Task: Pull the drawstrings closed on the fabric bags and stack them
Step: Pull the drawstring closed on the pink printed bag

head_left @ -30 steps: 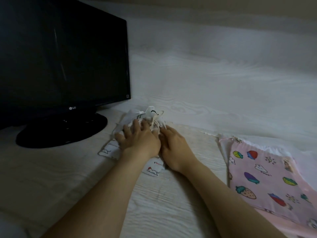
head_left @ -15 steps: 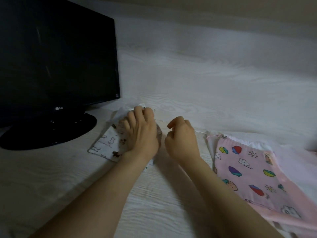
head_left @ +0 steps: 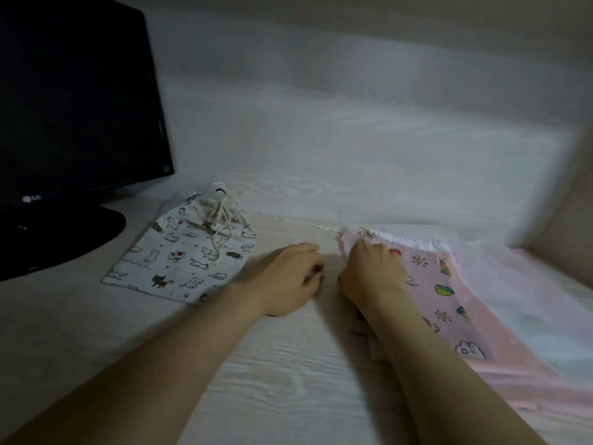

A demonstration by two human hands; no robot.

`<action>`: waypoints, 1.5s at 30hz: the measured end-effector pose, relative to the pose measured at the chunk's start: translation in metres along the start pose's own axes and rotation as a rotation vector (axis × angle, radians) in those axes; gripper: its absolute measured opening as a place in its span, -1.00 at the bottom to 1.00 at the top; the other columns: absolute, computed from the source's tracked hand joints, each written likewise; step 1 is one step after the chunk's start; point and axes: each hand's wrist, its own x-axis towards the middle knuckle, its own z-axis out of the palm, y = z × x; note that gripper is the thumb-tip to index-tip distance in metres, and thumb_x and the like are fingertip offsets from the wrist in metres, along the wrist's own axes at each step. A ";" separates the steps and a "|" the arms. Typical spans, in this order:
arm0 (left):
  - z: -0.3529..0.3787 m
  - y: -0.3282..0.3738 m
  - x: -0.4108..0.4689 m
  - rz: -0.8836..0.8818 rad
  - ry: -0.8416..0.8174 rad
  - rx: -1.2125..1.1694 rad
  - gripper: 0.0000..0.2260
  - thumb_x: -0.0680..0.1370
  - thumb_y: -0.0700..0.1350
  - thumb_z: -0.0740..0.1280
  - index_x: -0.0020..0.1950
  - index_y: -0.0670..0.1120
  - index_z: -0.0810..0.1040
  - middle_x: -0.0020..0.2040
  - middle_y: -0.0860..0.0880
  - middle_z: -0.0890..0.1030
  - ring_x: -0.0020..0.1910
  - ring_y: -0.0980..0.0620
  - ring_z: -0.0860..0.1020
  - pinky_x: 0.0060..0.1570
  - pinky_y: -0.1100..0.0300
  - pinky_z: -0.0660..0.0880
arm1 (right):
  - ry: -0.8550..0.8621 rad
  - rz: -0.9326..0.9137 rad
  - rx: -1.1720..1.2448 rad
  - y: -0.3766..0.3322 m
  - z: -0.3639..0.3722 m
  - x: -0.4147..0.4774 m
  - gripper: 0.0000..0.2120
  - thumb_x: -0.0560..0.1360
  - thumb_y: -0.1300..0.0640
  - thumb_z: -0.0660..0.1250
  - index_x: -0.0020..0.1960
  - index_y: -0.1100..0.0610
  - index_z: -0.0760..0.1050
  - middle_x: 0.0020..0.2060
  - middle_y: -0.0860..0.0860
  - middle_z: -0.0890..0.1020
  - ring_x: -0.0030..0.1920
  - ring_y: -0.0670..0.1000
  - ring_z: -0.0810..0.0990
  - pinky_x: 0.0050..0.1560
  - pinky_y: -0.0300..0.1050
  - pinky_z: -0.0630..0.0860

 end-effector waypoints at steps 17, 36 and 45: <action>-0.002 -0.008 0.000 -0.039 0.120 -0.260 -0.59 0.63 -0.07 0.41 0.47 -0.07 0.50 0.44 0.00 0.49 0.32 0.07 0.57 0.34 0.07 0.52 | 0.438 -0.124 0.194 0.000 -0.013 -0.001 -0.81 0.51 0.41 0.24 0.09 0.23 0.42 0.07 0.23 0.46 0.03 0.27 0.49 -0.12 0.01 0.31; -0.028 -0.019 -0.001 -0.281 0.805 -0.195 -0.90 0.65 -0.15 0.37 -0.05 -0.11 0.52 -0.22 0.00 0.58 -0.24 -0.04 0.54 -0.28 0.22 0.37 | 0.368 -0.359 0.237 -0.005 -0.008 -0.009 -0.82 0.54 -0.03 0.37 -0.15 0.05 0.49 -0.08 0.01 0.41 -0.13 0.18 0.55 -0.29 -0.05 0.36; -0.037 -0.005 -0.010 0.142 0.861 -0.020 -0.85 0.37 -0.11 0.50 -0.21 -0.12 0.56 -0.12 -0.01 0.52 -0.09 -0.09 0.45 -0.14 -0.03 0.39 | 0.295 -0.106 0.313 0.006 0.004 0.002 -0.81 0.43 0.07 0.46 0.05 0.02 0.61 -0.08 0.08 0.66 -0.04 0.22 0.61 -0.18 -0.01 0.52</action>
